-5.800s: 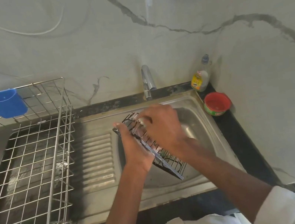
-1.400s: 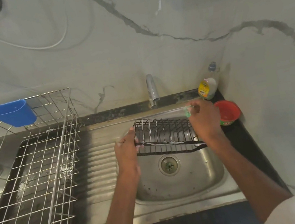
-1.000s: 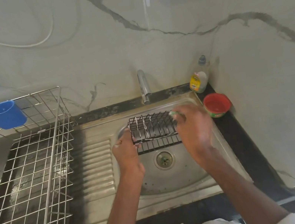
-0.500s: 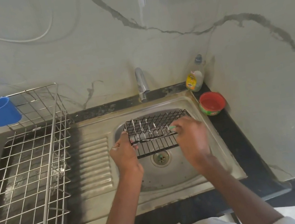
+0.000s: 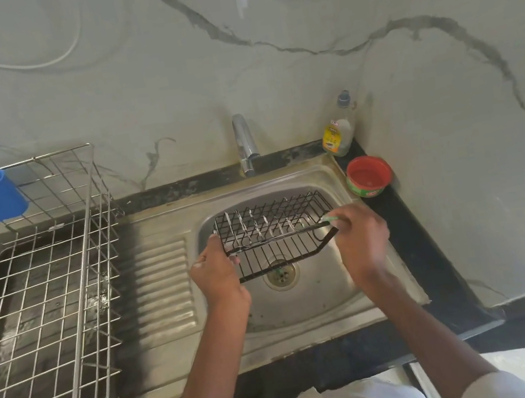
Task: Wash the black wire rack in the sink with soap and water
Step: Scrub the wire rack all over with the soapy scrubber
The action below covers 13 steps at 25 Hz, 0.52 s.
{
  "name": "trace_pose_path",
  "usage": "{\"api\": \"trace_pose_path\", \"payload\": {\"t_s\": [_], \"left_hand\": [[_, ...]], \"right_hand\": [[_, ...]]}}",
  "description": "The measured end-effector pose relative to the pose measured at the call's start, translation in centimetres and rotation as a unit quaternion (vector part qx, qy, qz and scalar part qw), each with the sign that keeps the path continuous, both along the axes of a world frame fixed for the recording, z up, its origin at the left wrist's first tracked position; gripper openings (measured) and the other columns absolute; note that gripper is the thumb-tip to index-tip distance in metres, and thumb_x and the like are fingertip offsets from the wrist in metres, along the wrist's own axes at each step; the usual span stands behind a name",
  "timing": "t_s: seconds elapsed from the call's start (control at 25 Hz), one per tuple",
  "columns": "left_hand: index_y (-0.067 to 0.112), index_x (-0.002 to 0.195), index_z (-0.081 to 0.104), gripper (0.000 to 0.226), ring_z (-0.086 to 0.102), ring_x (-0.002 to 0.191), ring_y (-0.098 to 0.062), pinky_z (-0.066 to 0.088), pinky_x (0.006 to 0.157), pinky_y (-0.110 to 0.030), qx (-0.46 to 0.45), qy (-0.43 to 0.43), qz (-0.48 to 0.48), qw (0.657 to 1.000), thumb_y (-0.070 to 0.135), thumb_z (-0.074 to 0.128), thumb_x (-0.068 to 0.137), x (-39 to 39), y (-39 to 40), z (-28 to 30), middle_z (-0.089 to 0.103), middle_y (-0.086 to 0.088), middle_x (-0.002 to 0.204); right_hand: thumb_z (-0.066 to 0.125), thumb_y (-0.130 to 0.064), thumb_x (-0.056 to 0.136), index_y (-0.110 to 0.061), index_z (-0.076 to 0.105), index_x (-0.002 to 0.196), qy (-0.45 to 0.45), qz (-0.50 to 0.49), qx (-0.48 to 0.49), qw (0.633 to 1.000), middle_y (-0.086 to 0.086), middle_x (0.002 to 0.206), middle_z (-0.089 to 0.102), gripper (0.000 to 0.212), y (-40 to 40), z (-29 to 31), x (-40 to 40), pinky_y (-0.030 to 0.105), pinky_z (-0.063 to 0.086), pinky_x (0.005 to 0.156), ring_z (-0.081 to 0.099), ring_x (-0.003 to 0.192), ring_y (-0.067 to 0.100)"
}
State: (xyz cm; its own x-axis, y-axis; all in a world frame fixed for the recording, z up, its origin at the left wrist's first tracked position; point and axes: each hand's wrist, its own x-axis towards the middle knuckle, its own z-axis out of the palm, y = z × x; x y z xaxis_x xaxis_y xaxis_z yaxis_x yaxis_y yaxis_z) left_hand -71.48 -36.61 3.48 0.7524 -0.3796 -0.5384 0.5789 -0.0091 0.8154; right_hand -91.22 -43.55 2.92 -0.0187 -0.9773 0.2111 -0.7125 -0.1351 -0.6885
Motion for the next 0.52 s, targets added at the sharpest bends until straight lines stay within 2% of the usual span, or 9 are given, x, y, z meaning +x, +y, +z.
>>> {"api": "trace_pose_path", "payload": {"t_s": [0.04,0.08,0.16,0.24,0.28,0.4,0.44,0.52], "left_hand": [[0.014,0.08,0.06,0.024,0.045,0.062,-0.014,0.048,0.068,-0.027,0.003,-0.005,-0.004,1.0,0.016,0.069,0.102,-0.2,0.0,0.0,0.058,0.002,0.075],[0.015,0.079,0.061,0.025,0.045,0.061,-0.014,0.047,0.065,-0.027,0.008,-0.01,-0.01,1.0,0.017,0.069,0.102,-0.5,0.0,-0.1,0.058,0.002,0.074],[0.015,0.073,0.059,0.03,0.043,0.059,-0.015,0.043,0.059,-0.028,0.015,-0.023,-0.019,0.999,0.015,0.068,0.102,-0.9,-0.1,-0.4,0.055,0.002,0.069],[0.013,0.072,0.058,0.03,0.038,0.057,-0.015,0.038,0.054,-0.03,0.012,-0.047,-0.031,0.998,0.012,0.066,0.1,-1.2,-0.2,-0.5,0.047,-0.003,0.068],[0.009,0.075,0.06,0.026,0.039,0.055,-0.015,0.038,0.053,-0.03,0.008,-0.058,-0.043,0.997,0.012,0.066,0.1,-1.4,-0.2,-0.3,0.047,-0.005,0.069],[0.006,0.076,0.066,0.026,0.049,0.05,-0.009,0.044,0.049,-0.022,-0.011,-0.077,-0.082,0.994,0.013,0.067,0.101,-1.8,-0.1,0.2,0.058,-0.005,0.063],[0.006,0.077,0.067,0.026,0.051,0.051,-0.009,0.045,0.05,-0.022,-0.013,-0.078,-0.089,0.993,0.014,0.068,0.101,-1.8,-0.1,0.2,0.059,-0.006,0.064],[0.006,0.084,0.068,0.018,0.047,0.057,-0.014,0.042,0.052,-0.026,-0.011,-0.078,-0.092,0.993,0.014,0.067,0.1,-1.4,0.0,0.0,0.056,-0.011,0.074]], "right_hand": [[0.066,0.008,0.09,-0.015,0.079,0.098,-0.015,-0.02,0.02,1.0,-0.001,0.098,0.073,0.028,0.3,0.2,0.3,0.007,0.036,0.062,0.07,0.086,0.02],[0.066,0.007,0.091,-0.014,0.079,0.098,-0.013,0.006,0.018,1.0,-0.001,0.099,0.073,0.026,1.3,0.6,1.5,0.004,0.039,0.062,0.069,0.083,0.017],[0.068,0.007,0.09,-0.013,0.08,0.098,-0.018,0.131,-0.019,0.991,-0.002,0.098,0.075,0.025,3.7,1.5,4.9,0.004,0.047,0.066,0.068,0.08,0.009],[0.07,0.01,0.088,-0.011,0.08,0.097,-0.036,0.246,-0.053,0.967,-0.002,0.095,0.075,0.025,4.4,2.4,7.5,0.011,0.054,0.074,0.069,0.081,0.007],[0.07,0.011,0.087,-0.01,0.08,0.097,-0.041,0.26,-0.072,0.962,-0.001,0.094,0.076,0.025,3.6,2.9,8.3,0.011,0.055,0.074,0.069,0.081,0.007],[0.068,0.013,0.086,-0.008,0.079,0.095,-0.061,0.169,-0.075,0.981,0.001,0.094,0.075,0.026,0.7,4.3,9.0,0.002,0.044,0.069,0.068,0.081,0.009],[0.068,0.014,0.086,-0.008,0.079,0.095,-0.054,0.167,-0.073,0.982,0.001,0.093,0.074,0.026,0.3,4.5,9.0,0.001,0.042,0.069,0.068,0.081,0.01],[0.068,0.016,0.084,-0.009,0.079,0.093,-0.022,0.25,-0.102,0.963,0.0,0.092,0.073,0.028,0.8,4.3,9.2,0.007,0.048,0.069,0.066,0.08,0.009]]}}
